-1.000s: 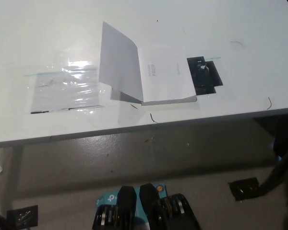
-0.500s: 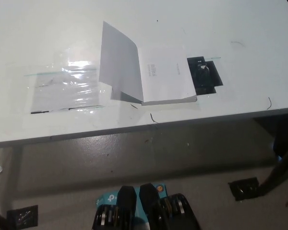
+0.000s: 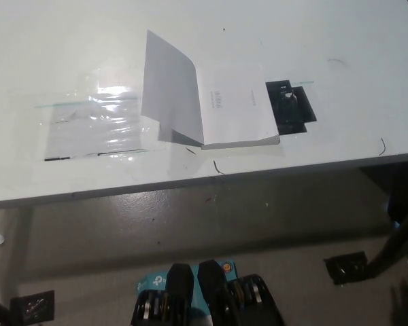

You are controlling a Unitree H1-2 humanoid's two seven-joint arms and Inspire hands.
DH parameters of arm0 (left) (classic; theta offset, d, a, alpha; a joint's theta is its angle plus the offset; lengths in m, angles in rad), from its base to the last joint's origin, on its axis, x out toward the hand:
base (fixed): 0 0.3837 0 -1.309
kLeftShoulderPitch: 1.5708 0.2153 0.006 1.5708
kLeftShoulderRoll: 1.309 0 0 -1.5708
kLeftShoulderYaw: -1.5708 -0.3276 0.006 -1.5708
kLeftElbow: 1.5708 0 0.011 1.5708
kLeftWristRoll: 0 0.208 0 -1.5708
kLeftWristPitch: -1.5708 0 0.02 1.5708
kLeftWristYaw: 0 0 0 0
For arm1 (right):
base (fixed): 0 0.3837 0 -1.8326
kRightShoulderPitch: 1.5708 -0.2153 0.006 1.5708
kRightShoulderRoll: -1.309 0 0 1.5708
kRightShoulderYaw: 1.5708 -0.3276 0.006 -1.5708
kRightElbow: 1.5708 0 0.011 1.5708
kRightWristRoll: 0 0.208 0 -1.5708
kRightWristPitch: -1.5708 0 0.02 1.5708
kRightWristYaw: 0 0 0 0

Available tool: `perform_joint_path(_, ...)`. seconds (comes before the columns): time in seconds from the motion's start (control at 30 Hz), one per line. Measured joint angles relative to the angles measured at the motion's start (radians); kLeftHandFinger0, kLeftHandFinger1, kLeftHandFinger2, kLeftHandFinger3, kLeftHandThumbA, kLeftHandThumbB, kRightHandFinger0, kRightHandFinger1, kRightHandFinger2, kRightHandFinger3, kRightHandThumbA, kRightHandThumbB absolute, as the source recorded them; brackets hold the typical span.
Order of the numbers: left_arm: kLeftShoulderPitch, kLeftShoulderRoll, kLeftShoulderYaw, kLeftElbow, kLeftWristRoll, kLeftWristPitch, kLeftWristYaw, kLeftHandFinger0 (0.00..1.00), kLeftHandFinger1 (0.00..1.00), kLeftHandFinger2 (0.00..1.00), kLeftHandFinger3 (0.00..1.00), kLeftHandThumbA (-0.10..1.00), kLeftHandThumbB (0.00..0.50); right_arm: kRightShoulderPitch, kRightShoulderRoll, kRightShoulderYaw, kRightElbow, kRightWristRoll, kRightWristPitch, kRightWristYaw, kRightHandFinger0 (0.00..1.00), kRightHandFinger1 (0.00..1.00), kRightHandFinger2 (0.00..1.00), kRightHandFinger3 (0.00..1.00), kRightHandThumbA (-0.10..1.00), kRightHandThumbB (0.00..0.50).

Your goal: The robot uses its right hand to slide under the cover of the book kept in the middle of the desk and open it

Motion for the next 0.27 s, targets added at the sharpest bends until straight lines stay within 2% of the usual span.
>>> perform_joint_path(0.03,0.0,0.0,0.0,0.0,0.0,-0.002,0.0,1.0,1.0,1.0,1.0,0.48,0.0,0.003,0.0,0.02,0.016,-0.004,-0.005,0.002,0.8,0.85,0.96,1.0,0.93,0.189)
perform_joint_path(0.07,-0.001,0.0,0.0,0.0,-0.001,-0.003,0.0,1.0,0.99,1.0,0.98,0.48,0.006,0.006,0.003,0.034,0.025,-0.007,-0.011,0.004,0.76,0.79,0.94,1.0,0.9,0.195)
perform_joint_path(0.1,-0.002,0.0,0.0,0.001,-0.002,-0.004,0.0,1.0,0.98,1.0,0.99,0.48,0.001,0.009,0.005,0.053,0.042,-0.011,-0.019,0.004,0.8,0.84,0.98,1.0,0.86,0.132)
perform_joint_path(0.13,-0.003,0.0,0.0,0.004,-0.003,-0.005,0.0,1.0,0.98,1.0,0.99,0.52,0.0,0.012,0.006,0.067,0.057,-0.014,-0.024,0.004,0.83,0.86,0.99,1.0,0.87,0.166)
perform_joint_path(0.17,-0.006,0.0,0.0,0.007,-0.004,-0.005,0.0,1.0,1.0,1.0,1.0,0.49,0.0,0.015,0.009,0.081,0.076,-0.015,-0.032,0.005,0.88,0.93,1.0,1.0,0.87,0.161)
perform_joint_path(0.23,-0.011,0.0,0.003,0.017,-0.008,-0.007,-0.003,1.0,1.0,1.0,1.0,0.52,0.0,0.025,0.017,0.101,0.093,-0.018,-0.041,0.005,0.93,1.0,1.0,1.0,0.87,0.14)
perform_joint_path(0.27,-0.014,0.0,0.003,0.021,-0.009,-0.009,-0.004,1.0,1.0,1.0,1.0,0.53,0.0,0.03,0.022,0.109,0.1,-0.02,-0.044,0.005,0.92,1.0,1.0,1.0,0.91,0.153)
